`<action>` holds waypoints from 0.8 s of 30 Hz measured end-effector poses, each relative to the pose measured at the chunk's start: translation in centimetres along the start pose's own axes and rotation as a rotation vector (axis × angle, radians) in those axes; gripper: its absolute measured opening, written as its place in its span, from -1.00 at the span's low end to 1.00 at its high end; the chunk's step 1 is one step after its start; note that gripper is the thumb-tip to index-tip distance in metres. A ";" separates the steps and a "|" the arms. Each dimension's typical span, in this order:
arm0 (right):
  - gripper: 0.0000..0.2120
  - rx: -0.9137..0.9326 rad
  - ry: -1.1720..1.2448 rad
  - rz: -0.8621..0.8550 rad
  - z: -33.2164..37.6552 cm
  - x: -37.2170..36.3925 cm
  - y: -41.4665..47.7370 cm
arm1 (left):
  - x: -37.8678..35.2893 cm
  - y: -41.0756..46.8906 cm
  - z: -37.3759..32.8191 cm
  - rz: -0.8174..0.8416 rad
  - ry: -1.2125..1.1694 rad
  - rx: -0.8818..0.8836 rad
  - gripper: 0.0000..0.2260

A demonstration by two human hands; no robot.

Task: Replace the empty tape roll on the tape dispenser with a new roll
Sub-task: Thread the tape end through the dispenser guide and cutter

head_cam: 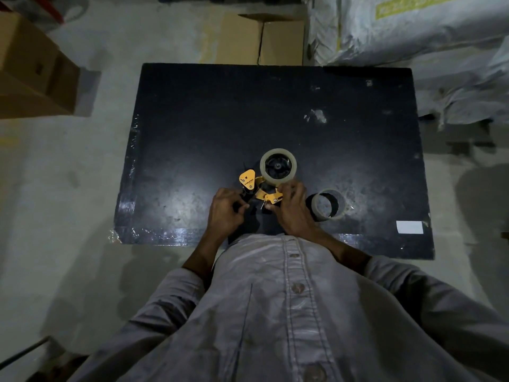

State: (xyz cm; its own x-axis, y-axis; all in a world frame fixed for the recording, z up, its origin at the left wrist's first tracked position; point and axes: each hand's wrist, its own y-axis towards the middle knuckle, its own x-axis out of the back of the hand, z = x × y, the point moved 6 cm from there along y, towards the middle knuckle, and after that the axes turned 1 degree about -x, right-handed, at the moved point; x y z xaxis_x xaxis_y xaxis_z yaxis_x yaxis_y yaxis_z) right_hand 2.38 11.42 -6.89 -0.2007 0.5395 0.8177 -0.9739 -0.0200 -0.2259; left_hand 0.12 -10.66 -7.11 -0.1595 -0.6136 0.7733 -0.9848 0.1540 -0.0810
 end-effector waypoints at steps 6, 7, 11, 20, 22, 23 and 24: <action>-0.37 -0.012 0.005 0.072 -0.8 -0.2 -0.2 | 0.5 0.5 0.0 0.023 -0.069 0.009 -0.85; -0.35 -0.002 -0.005 0.095 -1.1 -0.1 -0.2 | 0.5 0.4 0.1 0.026 -0.065 -0.003 -0.85; -0.21 0.020 -0.048 0.105 -1.8 1.1 -0.4 | 0.1 -0.6 0.2 0.042 -0.057 -0.029 -0.86; -0.11 -0.132 -0.140 0.083 -1.4 2.7 -0.7 | -0.1 -2.1 -0.3 0.050 -0.110 0.006 -0.87; -0.05 -0.152 -0.024 0.144 -1.6 2.5 -0.5 | -0.3 -2.3 0.3 0.085 -0.088 0.023 -0.90; -0.03 -0.158 0.045 0.166 -1.9 2.5 -0.4 | -0.4 -2.4 0.8 0.114 -0.109 0.057 -0.91; -0.02 -0.169 0.106 0.190 -2.0 2.7 -0.4 | -0.5 -2.5 1.3 0.145 -0.166 0.119 -0.88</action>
State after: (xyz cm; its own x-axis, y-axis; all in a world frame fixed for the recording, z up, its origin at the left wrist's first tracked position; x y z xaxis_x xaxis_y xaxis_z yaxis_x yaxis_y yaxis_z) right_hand 2.42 14.59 -5.71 -0.3578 0.6246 0.6942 -0.8866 0.0062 -0.4625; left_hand 2.62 -11.71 -8.10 -0.2996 -0.7119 0.6352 -0.9503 0.1640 -0.2646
